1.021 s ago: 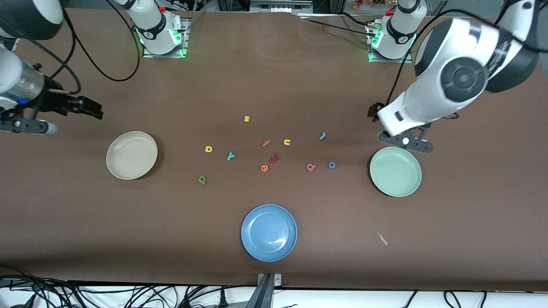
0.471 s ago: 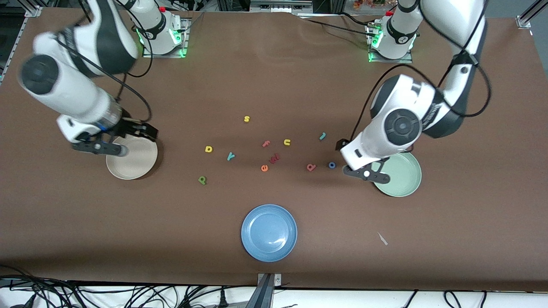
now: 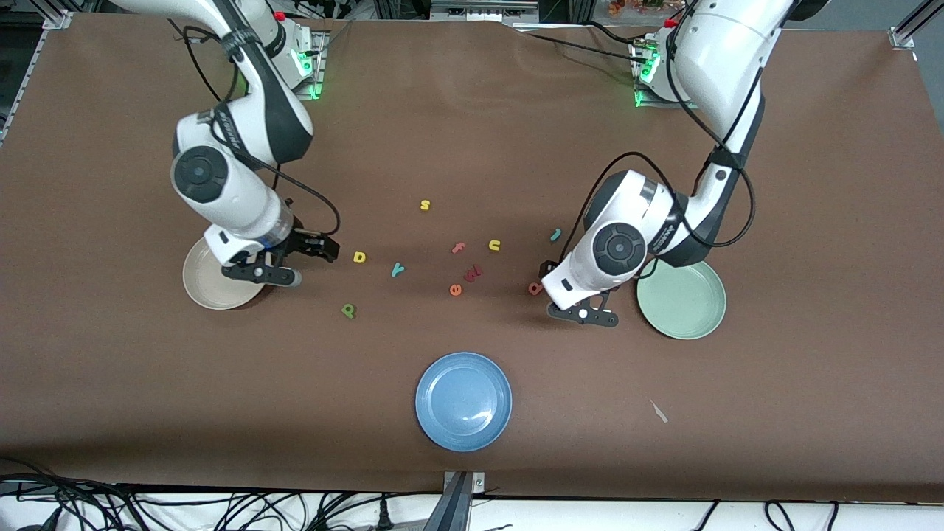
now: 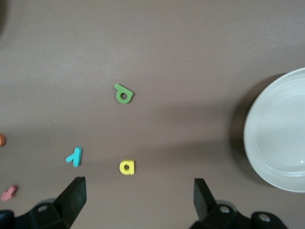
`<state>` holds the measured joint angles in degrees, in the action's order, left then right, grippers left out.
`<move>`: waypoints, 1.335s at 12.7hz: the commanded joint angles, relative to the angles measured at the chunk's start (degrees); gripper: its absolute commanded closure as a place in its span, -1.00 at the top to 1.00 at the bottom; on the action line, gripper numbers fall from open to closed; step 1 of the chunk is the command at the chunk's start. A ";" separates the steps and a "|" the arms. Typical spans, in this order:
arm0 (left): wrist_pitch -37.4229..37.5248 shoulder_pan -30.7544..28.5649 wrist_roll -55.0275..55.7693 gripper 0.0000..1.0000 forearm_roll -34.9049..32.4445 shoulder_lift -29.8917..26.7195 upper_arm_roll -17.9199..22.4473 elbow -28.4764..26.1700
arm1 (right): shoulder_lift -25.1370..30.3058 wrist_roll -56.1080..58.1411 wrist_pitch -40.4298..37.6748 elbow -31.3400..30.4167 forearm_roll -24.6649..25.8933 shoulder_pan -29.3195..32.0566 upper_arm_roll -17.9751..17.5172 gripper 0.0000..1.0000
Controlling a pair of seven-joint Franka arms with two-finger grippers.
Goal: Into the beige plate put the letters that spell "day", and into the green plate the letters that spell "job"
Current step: 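Reach the left gripper to the blue o while the right gripper reaches the a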
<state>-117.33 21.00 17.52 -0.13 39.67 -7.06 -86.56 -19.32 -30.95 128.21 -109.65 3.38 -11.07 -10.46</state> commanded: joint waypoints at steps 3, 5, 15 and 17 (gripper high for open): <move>-6.95 0.53 1.38 0.37 -3.46 1.90 0.47 -4.49 | -6.86 -9.03 8.18 -0.03 4.89 -2.99 0.08 1.00; -6.95 0.27 1.47 0.32 -4.09 1.81 0.47 -5.72 | -8.97 -10.45 10.74 -0.03 4.89 -3.26 0.00 1.00; -8.97 -0.17 1.64 -0.46 -4.09 3.04 0.65 -6.52 | -11.70 -10.63 11.19 -2.41 4.36 -3.87 -0.18 0.83; -9.24 -0.08 1.73 -0.64 -4.09 3.57 0.65 -6.43 | -11.79 -10.63 11.36 -3.02 3.92 -3.87 -0.70 0.76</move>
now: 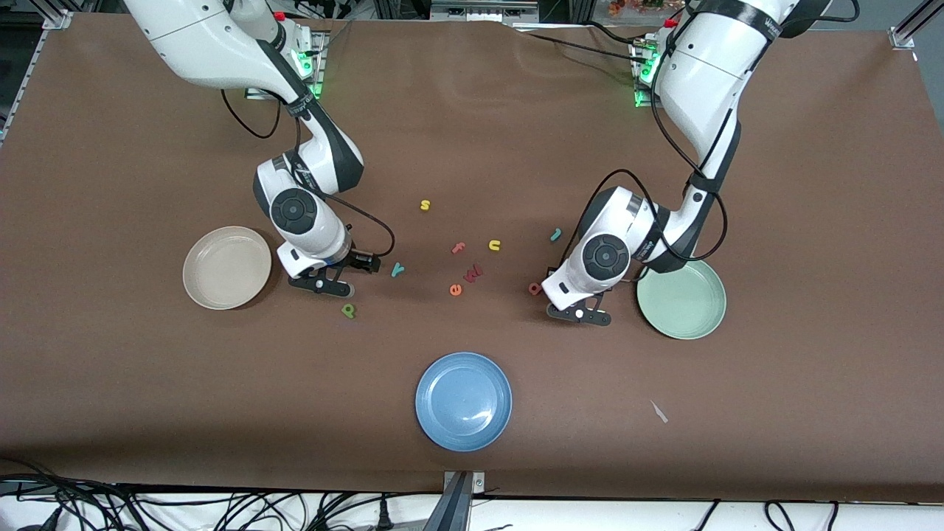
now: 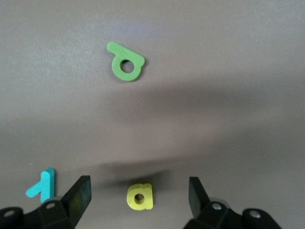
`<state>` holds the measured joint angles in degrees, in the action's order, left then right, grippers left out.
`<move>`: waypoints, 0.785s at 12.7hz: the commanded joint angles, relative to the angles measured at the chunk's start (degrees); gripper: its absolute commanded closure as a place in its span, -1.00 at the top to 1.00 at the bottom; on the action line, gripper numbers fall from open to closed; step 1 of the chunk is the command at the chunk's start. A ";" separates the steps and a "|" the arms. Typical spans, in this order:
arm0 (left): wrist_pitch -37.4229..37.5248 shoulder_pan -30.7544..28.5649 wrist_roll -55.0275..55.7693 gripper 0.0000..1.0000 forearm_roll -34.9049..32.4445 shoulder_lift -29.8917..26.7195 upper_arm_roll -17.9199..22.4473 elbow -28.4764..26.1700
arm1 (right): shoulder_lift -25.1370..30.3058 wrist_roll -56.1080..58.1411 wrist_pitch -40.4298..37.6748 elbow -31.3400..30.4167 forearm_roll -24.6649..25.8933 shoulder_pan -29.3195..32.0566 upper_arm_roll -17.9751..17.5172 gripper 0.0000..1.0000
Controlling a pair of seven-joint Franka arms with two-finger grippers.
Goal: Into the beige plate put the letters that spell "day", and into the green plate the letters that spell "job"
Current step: 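Drop the o on the green plate while the right gripper grasps the a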
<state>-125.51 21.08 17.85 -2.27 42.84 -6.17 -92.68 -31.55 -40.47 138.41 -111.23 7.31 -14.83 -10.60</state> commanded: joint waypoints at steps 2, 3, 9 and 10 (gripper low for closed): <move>-2.19 -0.08 1.40 -1.00 -1.94 0.66 -0.33 -0.39 | 0.52 -1.53 1.42 -2.23 -0.02 -0.11 -0.74 0.74; -1.93 -0.34 1.31 -1.00 -1.94 0.49 -0.33 -0.39 | 0.52 -1.80 1.42 -2.50 -0.02 -0.11 -0.74 0.74; 5.97 -3.49 -0.17 -1.00 -1.94 -6.71 -0.25 0.66 | -0.35 -1.80 2.47 -2.59 0.07 -0.11 -0.74 0.43; 7.29 -4.38 -0.53 -0.94 -1.94 -7.94 -0.25 0.84 | -0.53 -1.80 2.56 -2.50 0.07 -0.11 -0.74 0.39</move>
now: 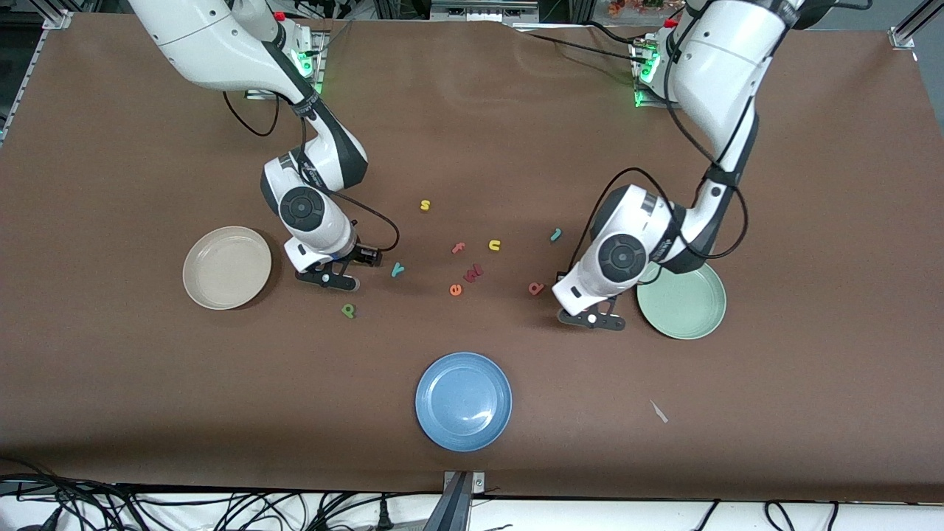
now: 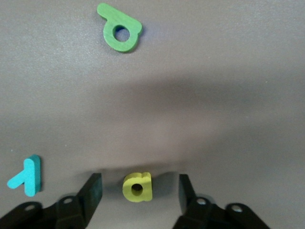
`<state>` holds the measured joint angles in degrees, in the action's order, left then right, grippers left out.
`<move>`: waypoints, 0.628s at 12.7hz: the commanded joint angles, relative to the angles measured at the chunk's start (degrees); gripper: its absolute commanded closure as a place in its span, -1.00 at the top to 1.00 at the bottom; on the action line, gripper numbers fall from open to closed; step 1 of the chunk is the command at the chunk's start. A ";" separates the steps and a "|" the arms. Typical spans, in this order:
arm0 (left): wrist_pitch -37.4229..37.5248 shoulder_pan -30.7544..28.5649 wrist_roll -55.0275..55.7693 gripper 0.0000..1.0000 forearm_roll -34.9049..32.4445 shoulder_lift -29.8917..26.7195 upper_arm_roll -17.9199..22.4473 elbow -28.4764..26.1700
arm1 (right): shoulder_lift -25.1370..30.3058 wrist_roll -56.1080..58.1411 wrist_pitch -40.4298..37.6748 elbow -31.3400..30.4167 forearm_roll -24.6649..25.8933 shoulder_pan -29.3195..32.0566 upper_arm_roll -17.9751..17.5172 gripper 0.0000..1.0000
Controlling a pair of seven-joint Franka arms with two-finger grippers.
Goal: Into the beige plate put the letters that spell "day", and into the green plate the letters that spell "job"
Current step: 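Drop the o on the green plate while the right gripper grasps the a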
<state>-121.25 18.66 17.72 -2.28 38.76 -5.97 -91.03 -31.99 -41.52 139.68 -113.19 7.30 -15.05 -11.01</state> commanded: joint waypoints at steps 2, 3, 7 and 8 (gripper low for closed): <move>5.75 -4.76 -3.72 -0.93 -1.94 -5.35 -0.44 -0.81 | -0.52 -0.76 2.26 -0.63 0.08 0.11 -0.33 0.31; 6.20 -5.91 -5.22 -0.94 -2.03 -5.62 -0.27 -0.99 | -0.70 -0.76 2.35 -0.63 0.08 0.11 -0.33 0.25; 6.64 -13.20 -11.47 -0.87 -2.12 -4.05 -0.27 -2.83 | -0.79 -0.85 2.35 -0.71 0.08 0.11 -0.33 -0.26; 6.55 -14.69 -11.57 -0.87 -2.55 -3.87 -0.27 -3.62 | -0.70 -0.85 2.26 -0.71 0.08 0.11 -0.33 -0.41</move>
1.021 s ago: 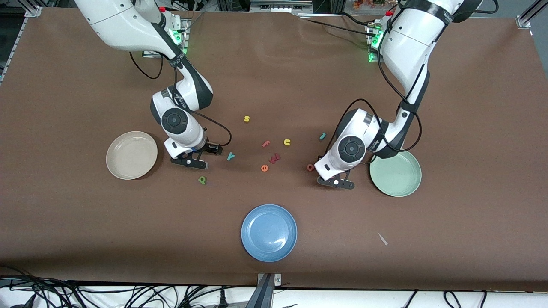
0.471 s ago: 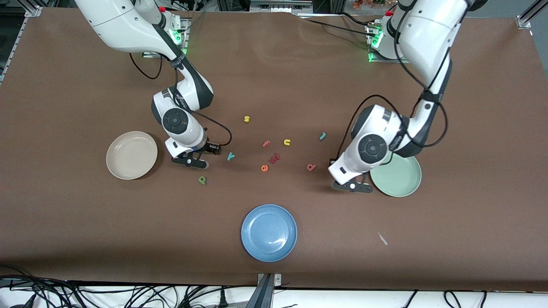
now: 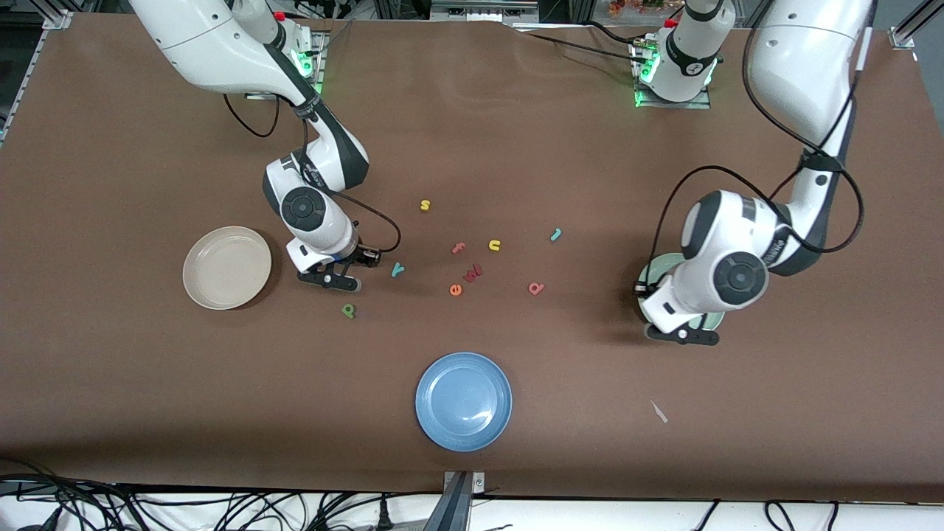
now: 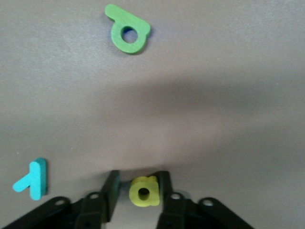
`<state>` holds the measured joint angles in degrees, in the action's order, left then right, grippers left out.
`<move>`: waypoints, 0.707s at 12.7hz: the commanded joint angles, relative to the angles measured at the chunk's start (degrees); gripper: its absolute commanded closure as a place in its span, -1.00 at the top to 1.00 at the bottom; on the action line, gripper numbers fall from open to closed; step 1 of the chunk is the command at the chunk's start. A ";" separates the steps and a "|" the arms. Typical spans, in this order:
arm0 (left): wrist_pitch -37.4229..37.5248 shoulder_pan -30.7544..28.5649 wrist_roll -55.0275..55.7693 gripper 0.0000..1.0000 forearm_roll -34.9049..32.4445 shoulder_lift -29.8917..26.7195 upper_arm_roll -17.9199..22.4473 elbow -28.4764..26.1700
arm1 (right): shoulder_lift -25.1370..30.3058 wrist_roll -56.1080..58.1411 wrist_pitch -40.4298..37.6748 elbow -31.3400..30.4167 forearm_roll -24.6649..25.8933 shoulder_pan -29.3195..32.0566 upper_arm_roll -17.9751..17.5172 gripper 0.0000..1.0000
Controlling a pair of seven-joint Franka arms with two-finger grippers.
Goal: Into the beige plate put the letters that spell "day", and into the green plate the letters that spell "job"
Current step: 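Drop the o on the green plate while the right gripper grasps the a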
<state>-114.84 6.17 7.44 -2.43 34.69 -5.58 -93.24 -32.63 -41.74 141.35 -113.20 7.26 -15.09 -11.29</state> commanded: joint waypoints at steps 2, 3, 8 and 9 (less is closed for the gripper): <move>-0.03 -3.88 -1.20 -0.87 -8.09 1.08 -0.74 -3.95 | -0.07 -0.71 0.51 -0.71 0.12 0.14 -0.05 -0.63; -0.12 -4.24 -1.20 -0.87 -9.33 1.43 -0.66 -4.75 | 0.02 -0.62 0.42 -0.53 0.12 0.14 -0.05 -0.68; -0.21 -6.44 -1.55 -0.72 -9.69 1.79 -0.83 -7.93 | 2.21 1.40 -7.38 4.55 0.03 2.59 0.30 -0.74; -0.03 -6.44 -1.55 -0.45 -9.69 1.79 -0.83 -7.93 | 2.39 4.01 -8.71 5.35 -0.06 4.17 0.30 -0.74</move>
<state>-114.85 0.38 6.49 -10.44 37.29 -5.62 -100.32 -31.47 -41.10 136.33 -109.60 7.28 -13.59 -10.70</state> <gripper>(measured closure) 0.762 0.727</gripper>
